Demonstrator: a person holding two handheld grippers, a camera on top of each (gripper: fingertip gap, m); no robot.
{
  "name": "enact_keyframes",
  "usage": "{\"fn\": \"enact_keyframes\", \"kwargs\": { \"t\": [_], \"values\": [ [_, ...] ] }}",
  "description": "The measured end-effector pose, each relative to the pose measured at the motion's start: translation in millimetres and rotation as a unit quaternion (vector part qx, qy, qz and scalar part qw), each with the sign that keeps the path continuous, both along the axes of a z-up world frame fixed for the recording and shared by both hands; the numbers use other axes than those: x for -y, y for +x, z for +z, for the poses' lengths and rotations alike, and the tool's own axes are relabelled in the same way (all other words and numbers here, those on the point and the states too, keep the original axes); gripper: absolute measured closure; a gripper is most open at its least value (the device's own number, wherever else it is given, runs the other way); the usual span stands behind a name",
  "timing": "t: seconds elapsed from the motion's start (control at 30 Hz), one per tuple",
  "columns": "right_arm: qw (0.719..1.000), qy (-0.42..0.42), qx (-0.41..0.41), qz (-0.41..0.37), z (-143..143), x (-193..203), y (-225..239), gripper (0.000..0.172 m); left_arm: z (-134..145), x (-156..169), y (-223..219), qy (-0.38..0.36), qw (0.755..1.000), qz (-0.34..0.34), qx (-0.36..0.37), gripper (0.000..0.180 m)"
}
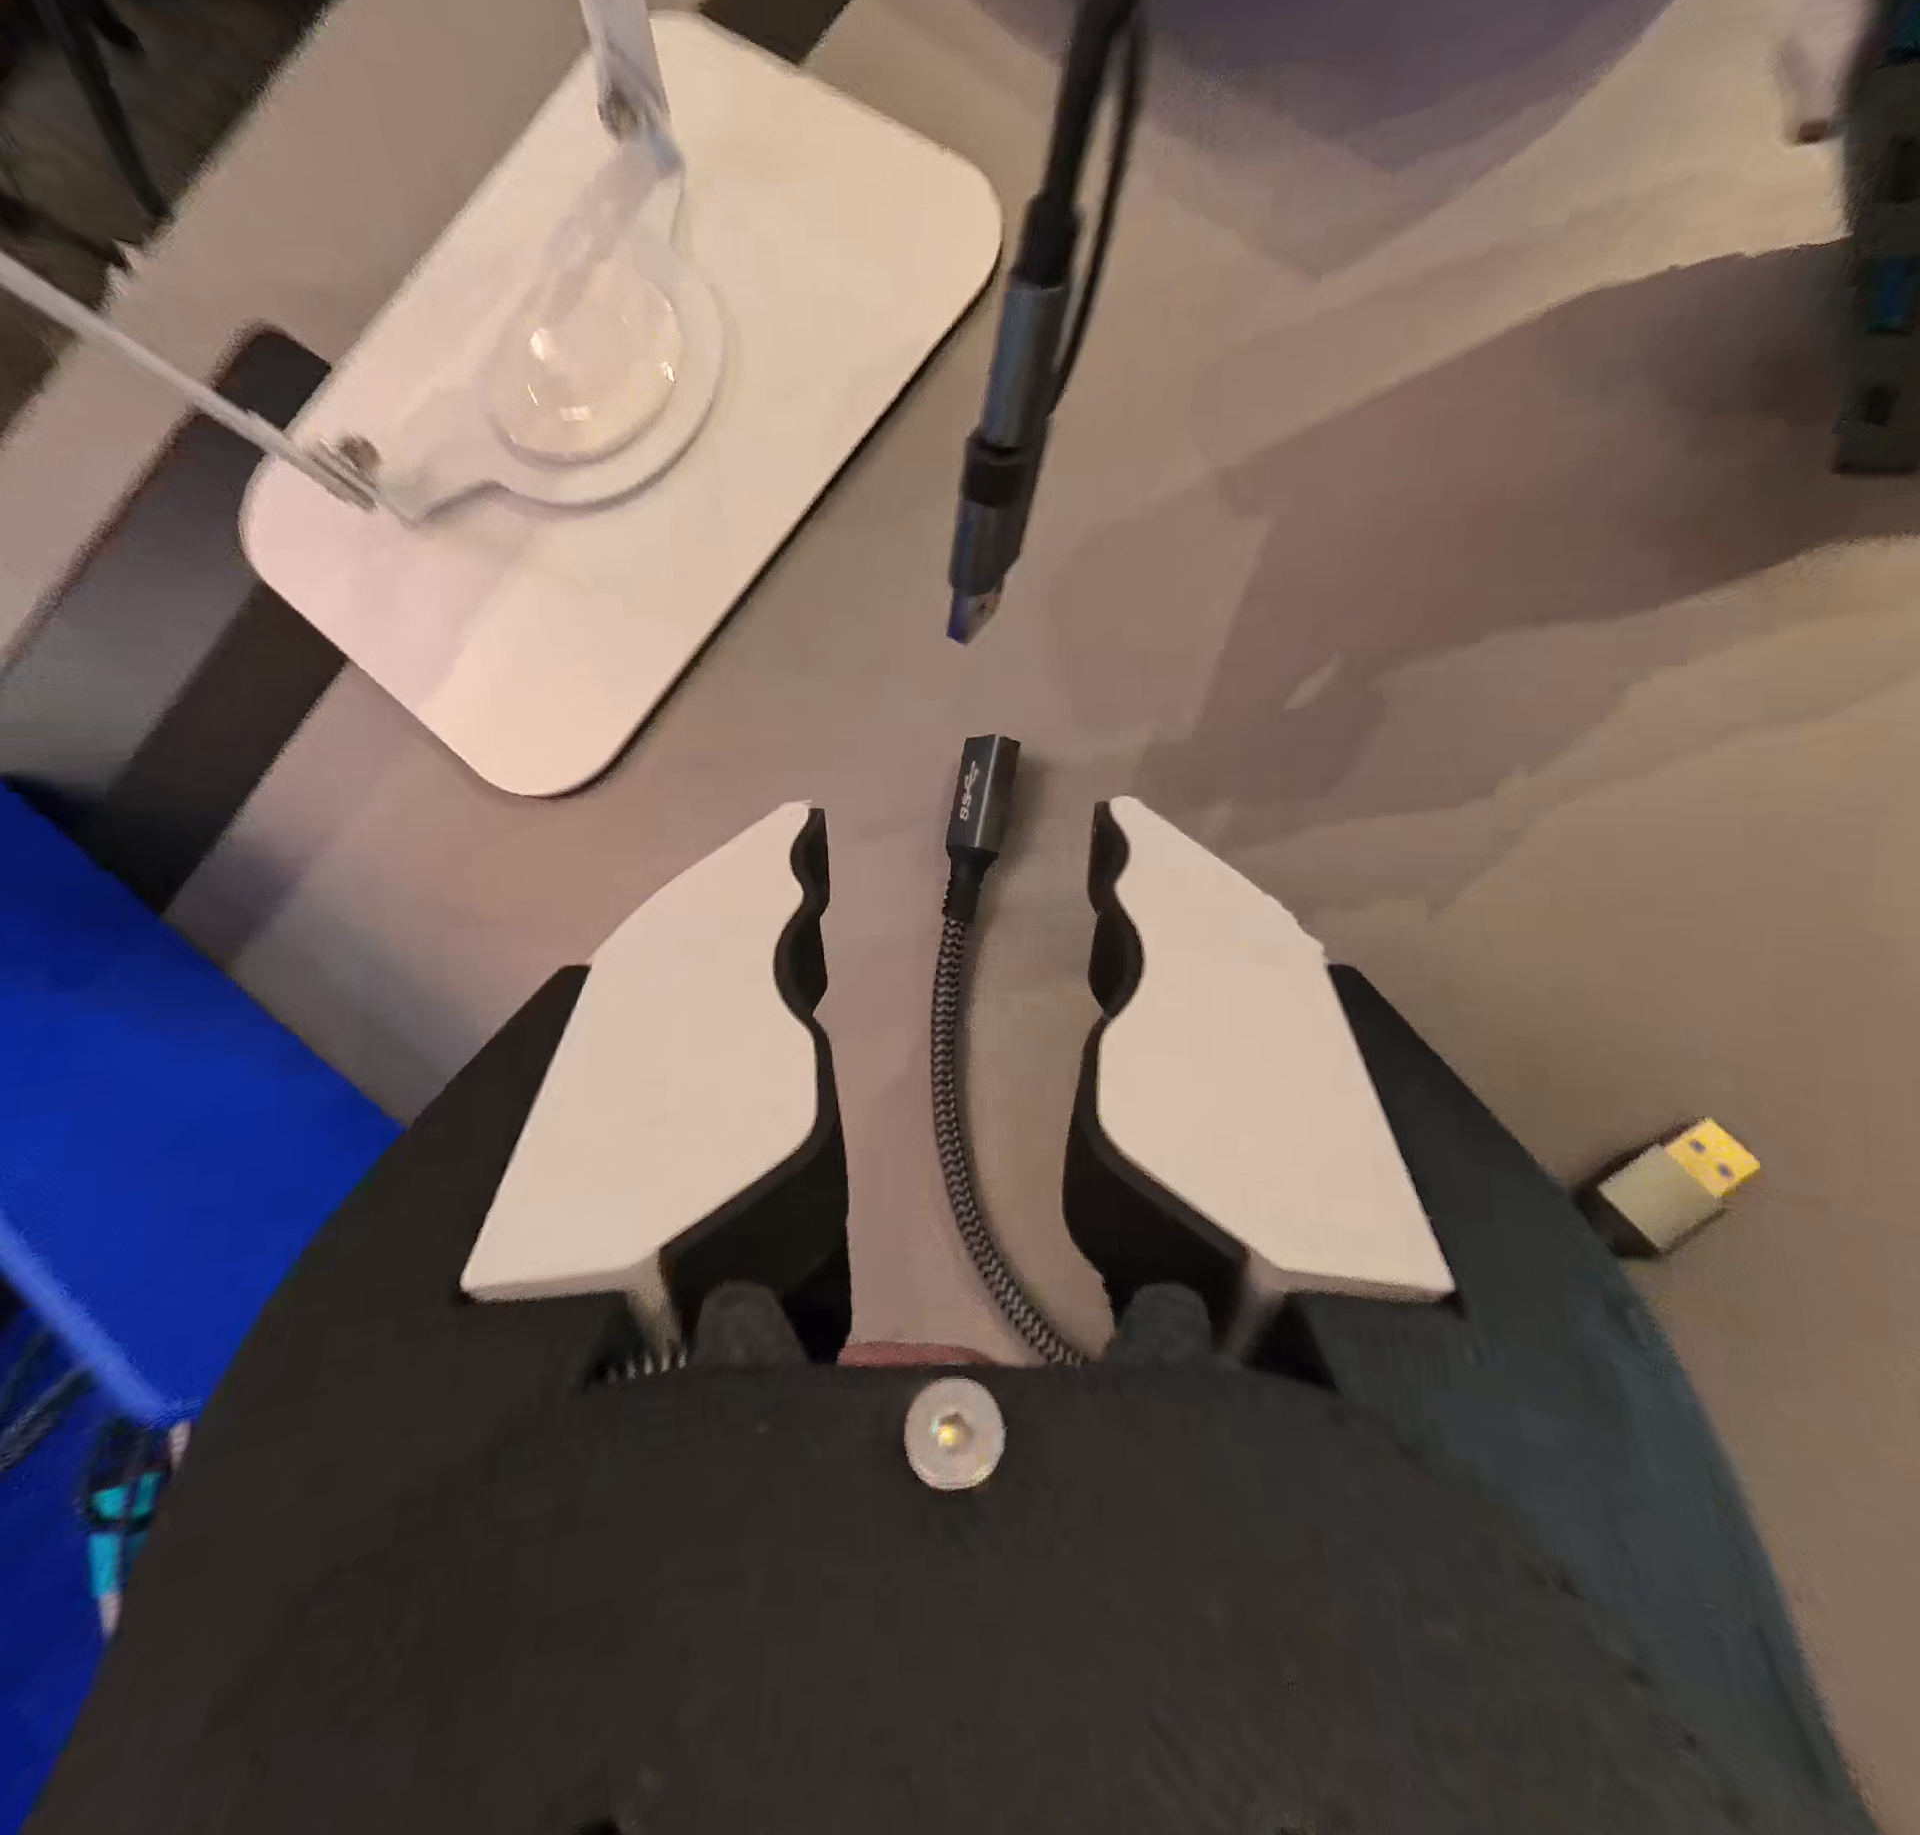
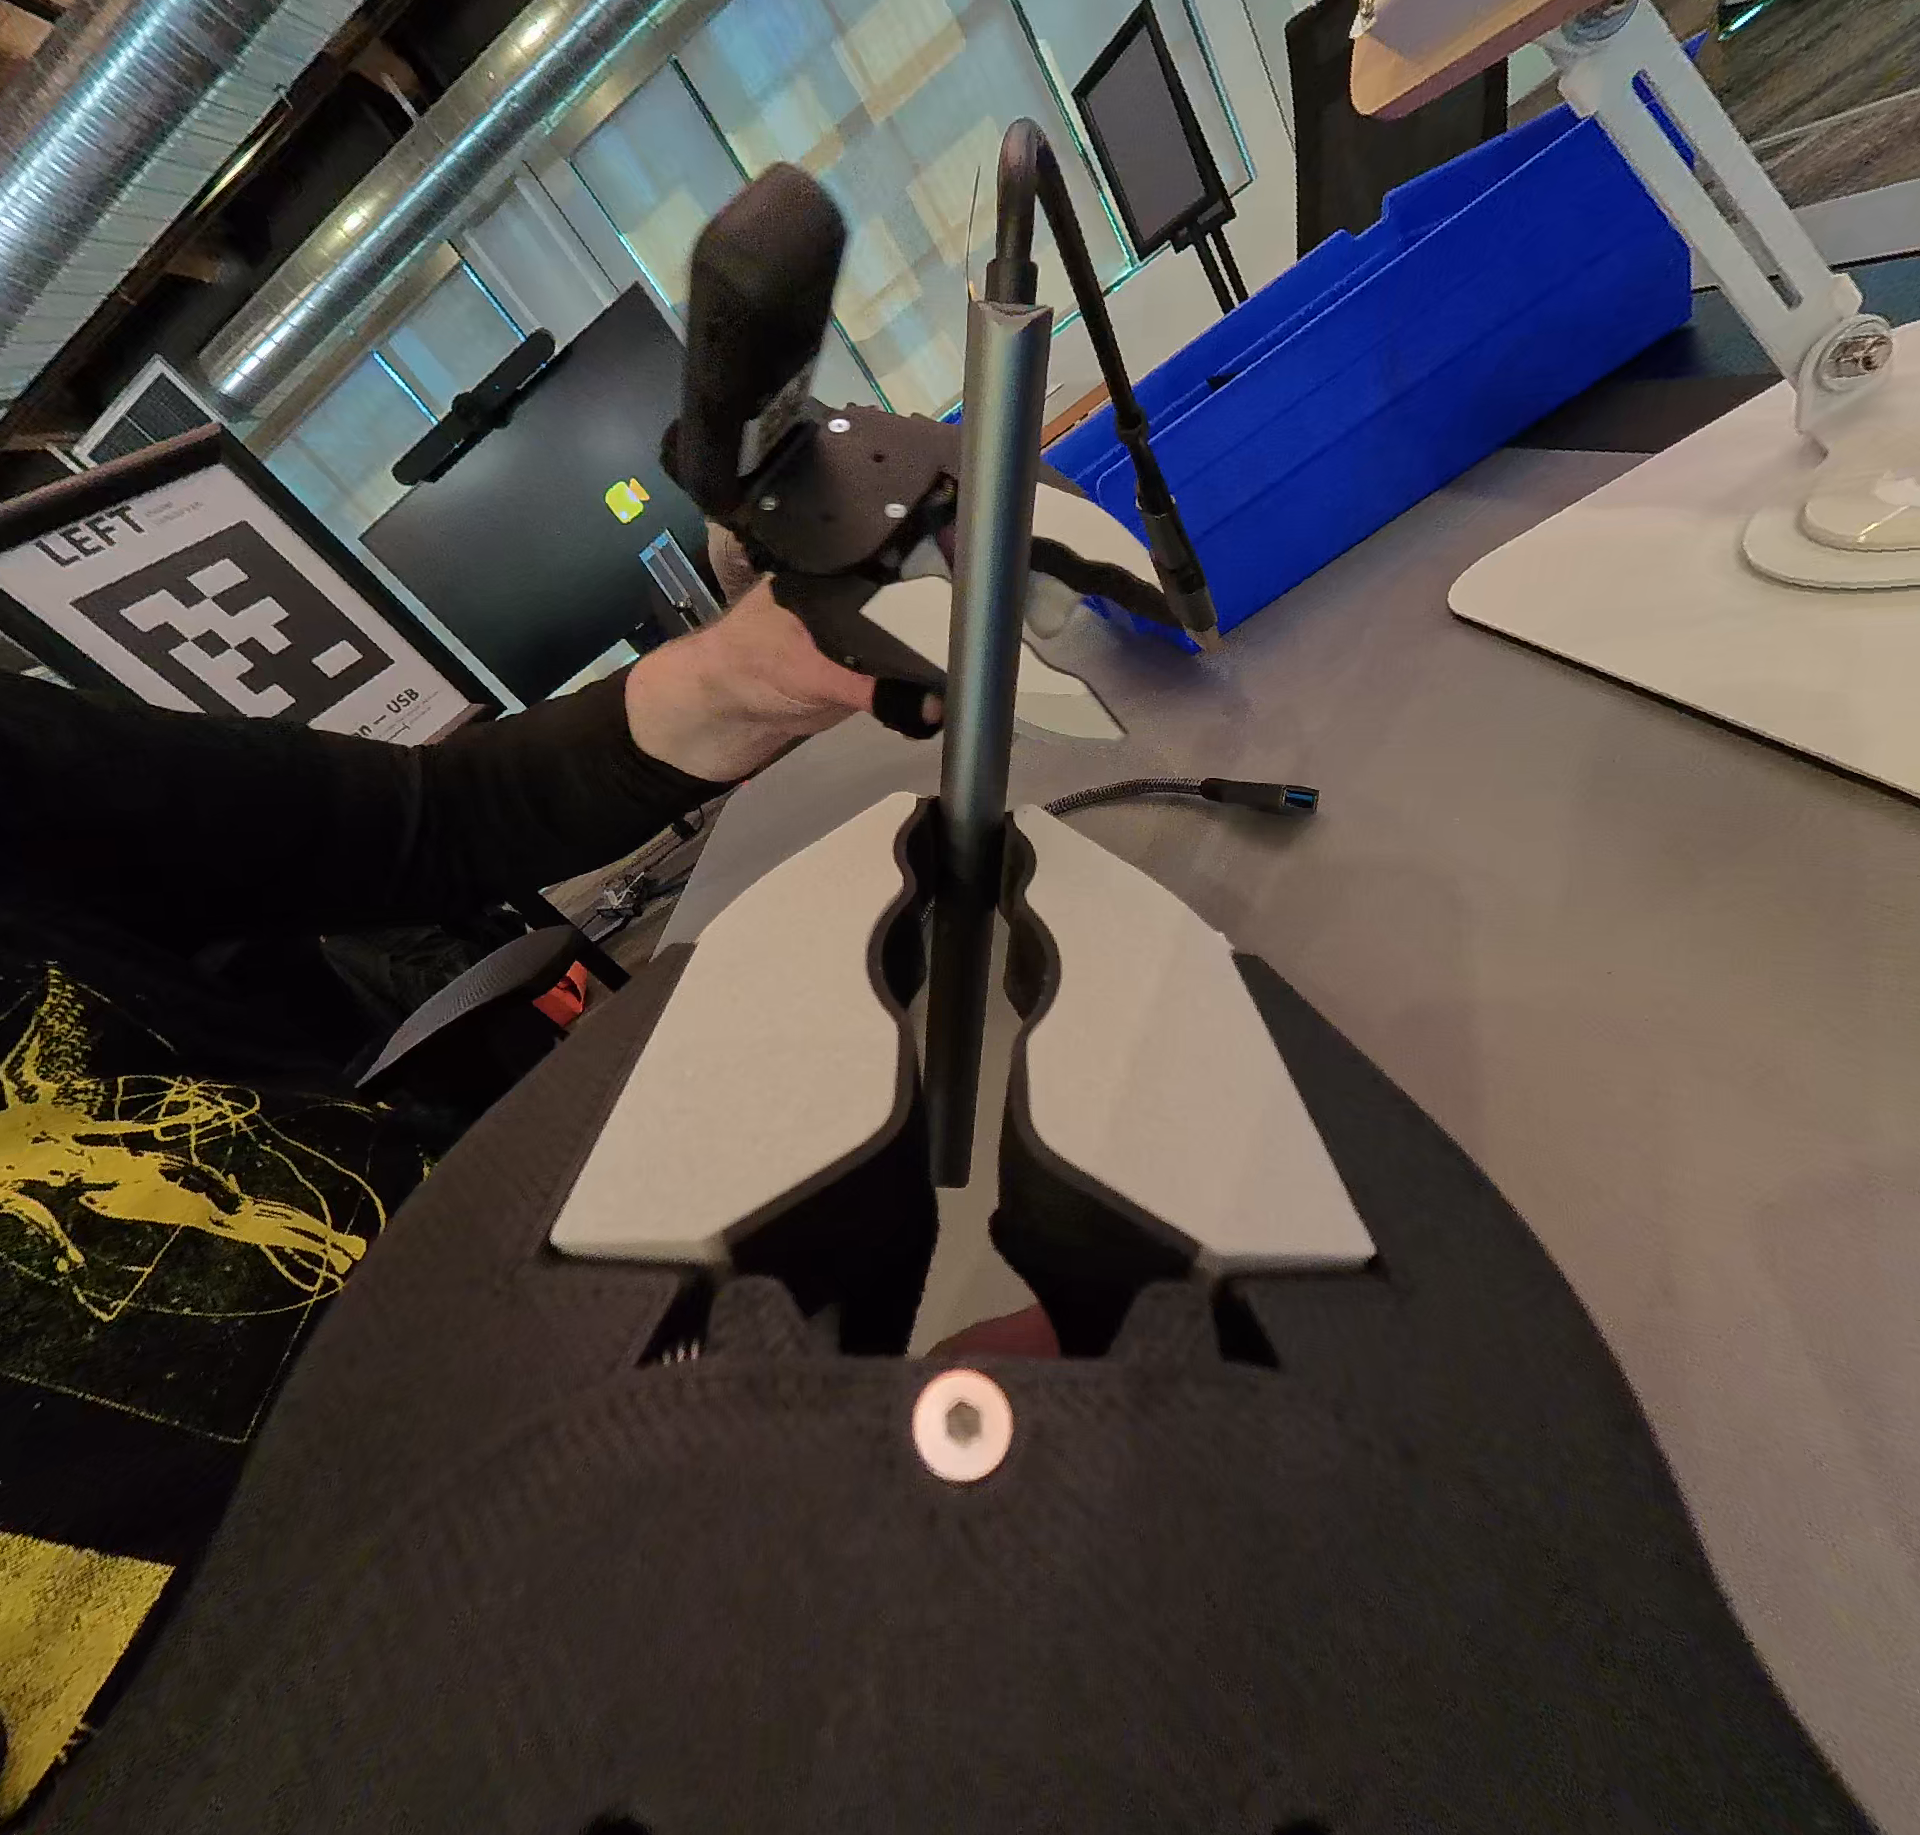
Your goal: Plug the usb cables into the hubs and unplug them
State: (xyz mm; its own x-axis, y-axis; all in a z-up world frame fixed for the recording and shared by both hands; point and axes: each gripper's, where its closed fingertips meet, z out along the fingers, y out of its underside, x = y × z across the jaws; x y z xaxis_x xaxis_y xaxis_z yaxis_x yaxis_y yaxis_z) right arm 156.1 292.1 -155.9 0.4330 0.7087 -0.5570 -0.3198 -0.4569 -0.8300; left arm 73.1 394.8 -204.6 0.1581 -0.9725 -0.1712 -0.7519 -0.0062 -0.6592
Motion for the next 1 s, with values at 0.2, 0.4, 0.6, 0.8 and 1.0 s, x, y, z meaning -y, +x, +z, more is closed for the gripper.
{"fn": "enact_keyframes", "kwargs": {
  "t": [0.2,0.4,0.6,0.8,1.0],
  "values": [
    [1.000,0.002,-0.003,-0.006,1.5,-0.4,4.1,0.161,35.5,36.6,-30.3,0.163,0.983,-0.086,0.004,0.132],
    [1.000,0.002,0.002,-0.005,0.0,-0.4,2.4,0.161,4.9,109.6,-55.7,0.214,0.949,-0.222,-0.061,0.142],
    [1.000,0.001,0.007,-0.006,-2.1,-1.0,1.5,0.162,-34.3,141.5,-58.2,0.235,0.923,-0.286,-0.104,0.155],
    [1.000,0.002,0.010,-0.009,-1.6,-0.9,3.0,0.162,-59.2,140.1,-51.7,0.270,0.887,-0.340,-0.159,0.163],
    [1.000,0.005,0.008,-0.008,0.2,-0.5,2.3,0.161,-61.2,136.6,-46.8,0.246,0.884,-0.357,-0.175,0.167]
  ]
}}
